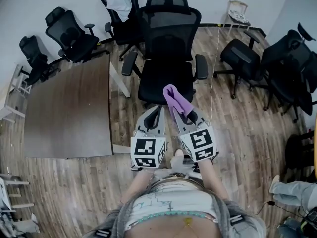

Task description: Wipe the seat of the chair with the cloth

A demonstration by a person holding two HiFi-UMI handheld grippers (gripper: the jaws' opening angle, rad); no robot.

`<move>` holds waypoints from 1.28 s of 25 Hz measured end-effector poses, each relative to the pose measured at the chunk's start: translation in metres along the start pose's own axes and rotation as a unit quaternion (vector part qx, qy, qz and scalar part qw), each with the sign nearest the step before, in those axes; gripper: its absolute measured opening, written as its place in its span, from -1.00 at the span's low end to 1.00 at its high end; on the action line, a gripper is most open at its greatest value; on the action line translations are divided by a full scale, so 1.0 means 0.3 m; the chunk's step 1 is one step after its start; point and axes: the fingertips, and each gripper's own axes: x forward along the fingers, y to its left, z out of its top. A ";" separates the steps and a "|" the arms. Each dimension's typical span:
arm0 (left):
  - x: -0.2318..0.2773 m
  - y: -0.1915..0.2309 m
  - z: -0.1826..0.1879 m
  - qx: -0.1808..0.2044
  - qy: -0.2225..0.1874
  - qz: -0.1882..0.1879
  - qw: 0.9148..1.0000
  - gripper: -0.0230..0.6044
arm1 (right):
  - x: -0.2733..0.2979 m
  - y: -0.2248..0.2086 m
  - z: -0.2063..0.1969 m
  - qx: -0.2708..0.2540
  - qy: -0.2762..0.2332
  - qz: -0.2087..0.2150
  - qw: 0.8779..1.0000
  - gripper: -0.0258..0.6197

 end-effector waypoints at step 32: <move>0.507 0.115 -0.009 -0.009 0.031 0.001 0.999 -0.90 | 0.351 -0.356 -0.029 0.002 0.024 0.007 1.000 -0.77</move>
